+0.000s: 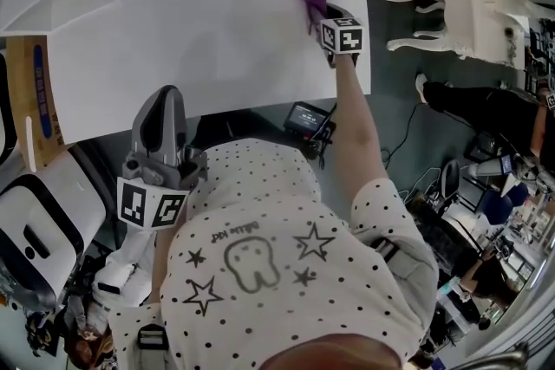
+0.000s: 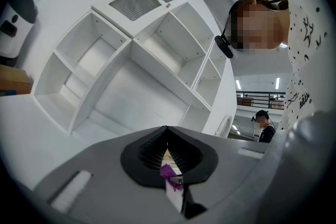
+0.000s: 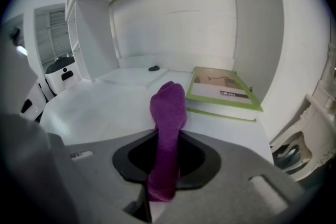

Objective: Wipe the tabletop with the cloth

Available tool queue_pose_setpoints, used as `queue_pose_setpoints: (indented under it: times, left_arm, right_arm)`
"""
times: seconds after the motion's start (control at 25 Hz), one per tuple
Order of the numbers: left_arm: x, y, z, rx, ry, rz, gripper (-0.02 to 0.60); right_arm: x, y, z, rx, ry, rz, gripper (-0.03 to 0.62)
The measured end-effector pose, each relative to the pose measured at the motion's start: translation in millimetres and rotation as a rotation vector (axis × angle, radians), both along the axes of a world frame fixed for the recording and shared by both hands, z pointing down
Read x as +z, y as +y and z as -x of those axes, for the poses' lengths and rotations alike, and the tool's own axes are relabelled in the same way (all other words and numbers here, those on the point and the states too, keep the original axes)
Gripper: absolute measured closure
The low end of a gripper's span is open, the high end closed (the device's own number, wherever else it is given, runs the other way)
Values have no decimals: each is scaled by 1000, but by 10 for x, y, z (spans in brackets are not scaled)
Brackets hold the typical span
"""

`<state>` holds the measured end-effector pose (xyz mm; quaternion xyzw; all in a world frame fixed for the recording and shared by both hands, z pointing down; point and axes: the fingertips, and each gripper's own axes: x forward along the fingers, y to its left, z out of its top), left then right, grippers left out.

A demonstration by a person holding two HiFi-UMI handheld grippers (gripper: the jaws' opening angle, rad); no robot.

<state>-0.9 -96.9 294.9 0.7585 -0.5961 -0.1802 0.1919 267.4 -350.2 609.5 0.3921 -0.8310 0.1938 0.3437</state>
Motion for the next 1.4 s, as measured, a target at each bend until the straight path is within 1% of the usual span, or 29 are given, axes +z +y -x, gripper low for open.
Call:
queue_pose_setpoints:
  times: [0.12, 0.28, 0.4, 0.56, 0.68, 0.76, 0.84, 0.92, 0.96, 1.04, 1.12, 1.2, 1.28, 1.36, 1.4]
  left_arm:
    - [-18, -39, -14, 8, 0, 10, 586]
    - [19, -83, -80, 6, -4, 21, 588]
    - [46, -97, -159, 8, -5, 28, 586]
    - [25, -99, -190, 12, -8, 30, 586]
    - [24, -90, -205, 19, -10, 29, 586]
    - [29, -83, -204, 23, -10, 25, 586]
    - [34, -53, -177, 24, -7, 23, 586]
    - [37, -13, -140, 24, -5, 21, 588]
    - [36, -7, -127, 25, -4, 18, 586]
    - [28, -18, -124, 33, -2, 8, 586]
    - [15, -27, -146, 47, 2, 0, 586]
    - [-4, -18, -177, 63, 7, -7, 586]
    - [-26, 5, -200, 74, 10, -13, 586]
    - [-36, 41, -200, 74, 9, -15, 586]
    - [-34, 64, -194, 70, 7, -14, 586]
  right_arm:
    - [-11, -16, -159, -16, -28, 12, 522]
    - [-9, -139, -491, 14, -12, 9, 522]
    - [12, -211, -862, 100, 5, 8, 522]
    - [-9, -240, -1337, 237, 59, 8, 522]
    - [-2, -240, -1477, 288, 75, 12, 522]
    - [9, -244, -1493, 311, 93, 14, 522]
    - [-40, -201, -1444, 353, 116, 25, 522]
    - [-219, -72, -1218, 380, 84, 7, 522]
    - [-347, 13, -1017, 361, 44, -22, 522]
    - [-601, 232, -487, 268, -33, -84, 522]
    - [-783, 517, 110, 162, -95, -114, 522]
    - [-864, 813, 691, 88, -168, -101, 522]
    - [-856, 1072, 1238, 18, -229, -55, 522]
    - [-806, 1305, 1759, -84, -254, -7, 522]
    - [-765, 1414, 1991, -144, -248, 14, 522]
